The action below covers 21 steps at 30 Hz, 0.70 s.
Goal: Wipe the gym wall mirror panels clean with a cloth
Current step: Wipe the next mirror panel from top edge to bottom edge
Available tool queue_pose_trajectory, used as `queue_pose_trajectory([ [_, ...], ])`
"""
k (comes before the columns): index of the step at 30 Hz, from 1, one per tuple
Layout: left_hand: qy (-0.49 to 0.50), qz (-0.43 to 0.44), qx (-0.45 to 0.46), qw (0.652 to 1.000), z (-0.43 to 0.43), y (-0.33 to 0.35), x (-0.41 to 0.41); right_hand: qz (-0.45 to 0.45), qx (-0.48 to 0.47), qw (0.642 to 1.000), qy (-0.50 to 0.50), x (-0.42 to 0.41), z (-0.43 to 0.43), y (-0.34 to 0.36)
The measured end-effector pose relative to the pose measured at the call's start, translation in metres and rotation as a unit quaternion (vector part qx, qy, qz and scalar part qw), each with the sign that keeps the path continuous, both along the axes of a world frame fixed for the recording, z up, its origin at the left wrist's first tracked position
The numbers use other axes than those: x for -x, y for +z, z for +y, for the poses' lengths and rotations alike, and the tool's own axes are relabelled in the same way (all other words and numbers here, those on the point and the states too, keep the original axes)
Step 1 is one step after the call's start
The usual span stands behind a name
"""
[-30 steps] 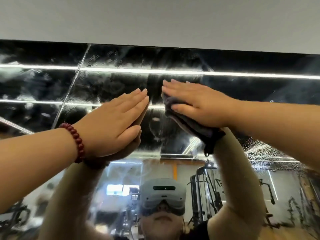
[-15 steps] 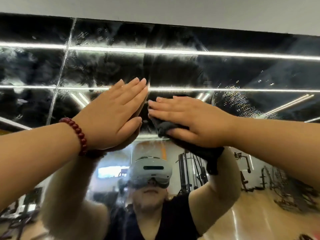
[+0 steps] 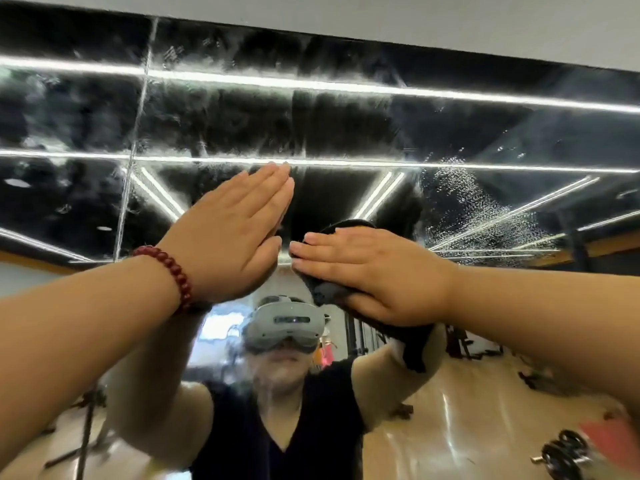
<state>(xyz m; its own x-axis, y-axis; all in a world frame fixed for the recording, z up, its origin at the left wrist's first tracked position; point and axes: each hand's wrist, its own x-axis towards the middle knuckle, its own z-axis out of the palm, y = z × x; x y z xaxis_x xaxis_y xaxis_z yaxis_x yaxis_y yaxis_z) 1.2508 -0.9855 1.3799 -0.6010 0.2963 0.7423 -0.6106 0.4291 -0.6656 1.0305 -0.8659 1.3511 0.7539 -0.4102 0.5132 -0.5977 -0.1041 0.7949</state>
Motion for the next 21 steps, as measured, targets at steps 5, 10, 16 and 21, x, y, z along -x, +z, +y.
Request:
queue_pose_trajectory([
  [5,0.001,-0.001,0.002,1.0,-0.001,0.0,0.0,-0.191,0.123,0.974,0.023,0.001,0.028,0.054],
  [10,0.005,-0.001,0.009,1.0,-0.001,0.001,0.001,-0.201,0.109,0.973,-0.041,0.007,0.009,0.049],
  [16,0.022,0.01,0.001,1.0,0.003,-0.001,0.003,-0.041,0.035,0.998,-0.025,-0.004,-0.002,-0.001],
  [21,0.047,0.012,-0.003,0.999,0.01,-0.003,0.003,-0.018,0.004,0.999,-0.026,-0.002,0.01,0.009],
])
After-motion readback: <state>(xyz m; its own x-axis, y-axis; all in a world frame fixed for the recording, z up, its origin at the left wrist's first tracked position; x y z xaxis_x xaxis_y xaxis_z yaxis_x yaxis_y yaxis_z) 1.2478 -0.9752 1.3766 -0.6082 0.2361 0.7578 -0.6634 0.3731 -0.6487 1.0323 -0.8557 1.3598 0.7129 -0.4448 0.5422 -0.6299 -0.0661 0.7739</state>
